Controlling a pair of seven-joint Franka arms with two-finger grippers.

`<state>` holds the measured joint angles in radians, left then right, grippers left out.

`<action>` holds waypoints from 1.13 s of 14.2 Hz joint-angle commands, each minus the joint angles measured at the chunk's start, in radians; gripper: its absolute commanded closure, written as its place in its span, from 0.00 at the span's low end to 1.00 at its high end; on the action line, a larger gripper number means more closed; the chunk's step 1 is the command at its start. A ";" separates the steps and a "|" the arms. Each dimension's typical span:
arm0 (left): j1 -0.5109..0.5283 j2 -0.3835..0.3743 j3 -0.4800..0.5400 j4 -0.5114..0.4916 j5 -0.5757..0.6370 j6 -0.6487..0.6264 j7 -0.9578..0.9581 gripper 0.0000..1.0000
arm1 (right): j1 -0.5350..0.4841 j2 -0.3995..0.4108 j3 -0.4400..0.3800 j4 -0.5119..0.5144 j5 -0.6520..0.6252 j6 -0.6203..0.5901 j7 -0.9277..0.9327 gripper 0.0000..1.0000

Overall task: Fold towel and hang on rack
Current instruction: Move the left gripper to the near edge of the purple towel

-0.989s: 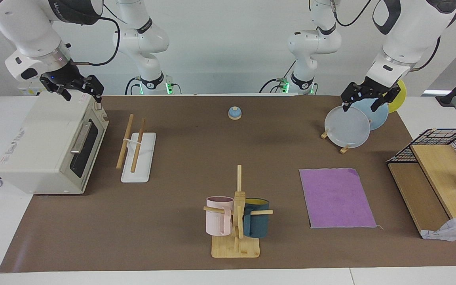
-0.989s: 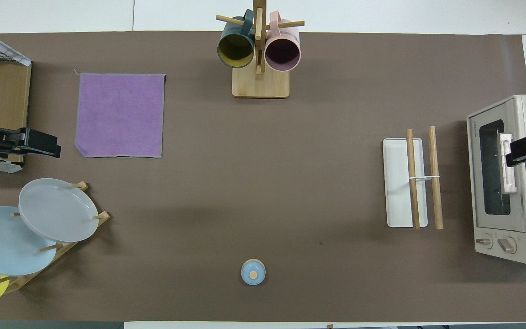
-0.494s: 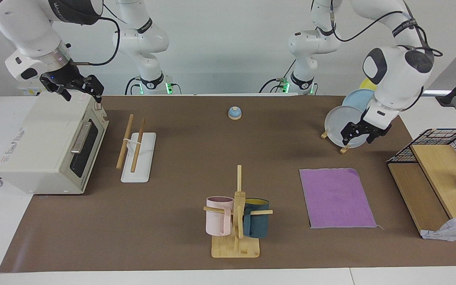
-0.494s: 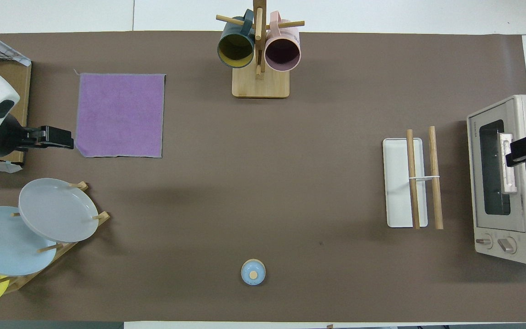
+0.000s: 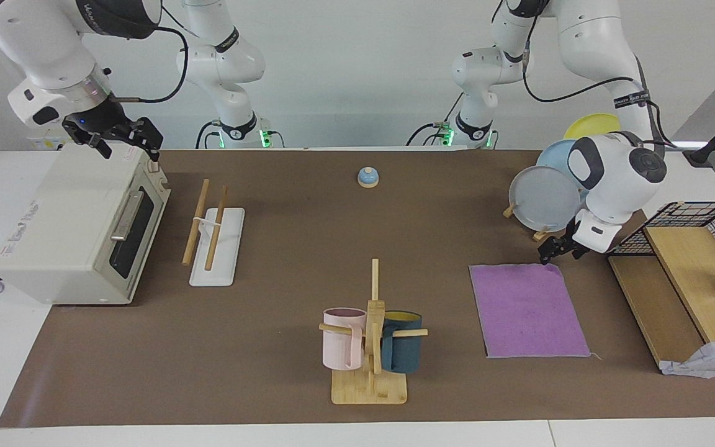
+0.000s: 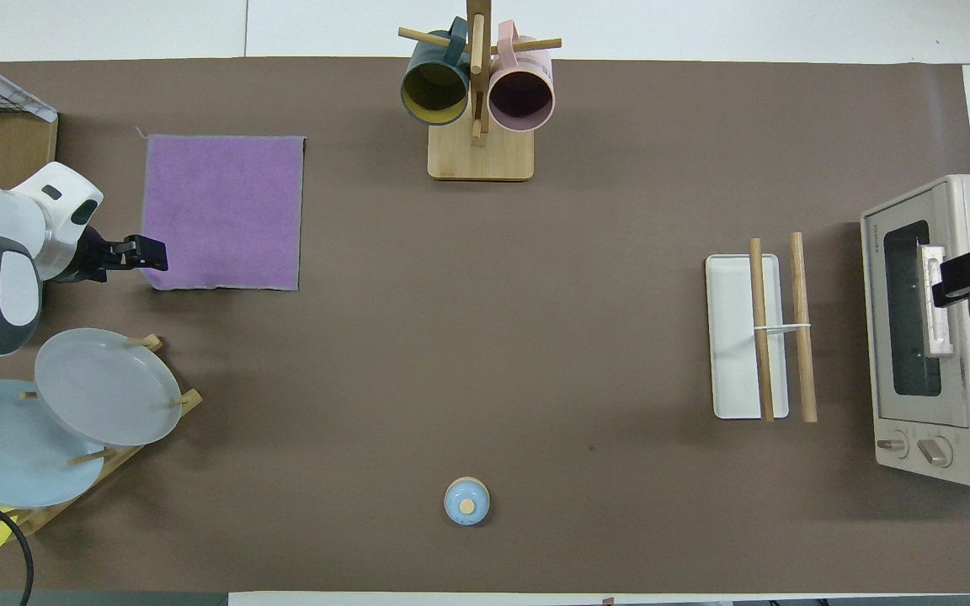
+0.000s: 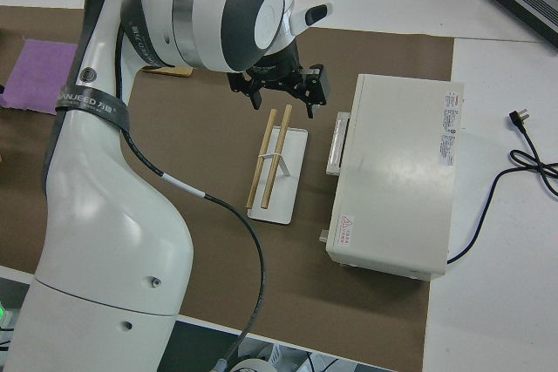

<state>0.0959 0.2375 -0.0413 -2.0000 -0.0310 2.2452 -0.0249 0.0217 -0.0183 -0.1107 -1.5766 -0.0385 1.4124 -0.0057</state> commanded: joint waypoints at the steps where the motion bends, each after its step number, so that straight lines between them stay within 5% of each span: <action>1: 0.016 0.013 -0.003 -0.029 -0.012 0.051 0.008 0.10 | -0.011 -0.014 0.005 -0.016 0.012 0.006 -0.019 0.00; 5: 0.030 0.042 -0.003 -0.053 -0.053 0.091 0.003 0.23 | -0.011 -0.014 0.005 -0.016 0.012 0.011 -0.014 0.00; 9: 0.039 0.043 -0.003 -0.054 -0.056 0.082 0.002 0.57 | -0.009 -0.014 0.006 -0.016 0.012 0.013 -0.019 0.00; 14: 0.039 0.045 -0.003 -0.046 -0.056 0.077 0.005 0.79 | -0.009 -0.014 0.005 -0.016 0.012 0.008 -0.020 0.00; 16: 0.039 0.046 -0.003 -0.045 -0.056 0.077 0.016 0.95 | -0.011 -0.014 0.005 -0.016 0.012 0.008 -0.020 0.00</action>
<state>0.1263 0.2859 -0.0412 -2.0388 -0.0769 2.3053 -0.0253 0.0217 -0.0183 -0.1108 -1.5766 -0.0385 1.4125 -0.0057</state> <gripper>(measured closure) 0.824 0.000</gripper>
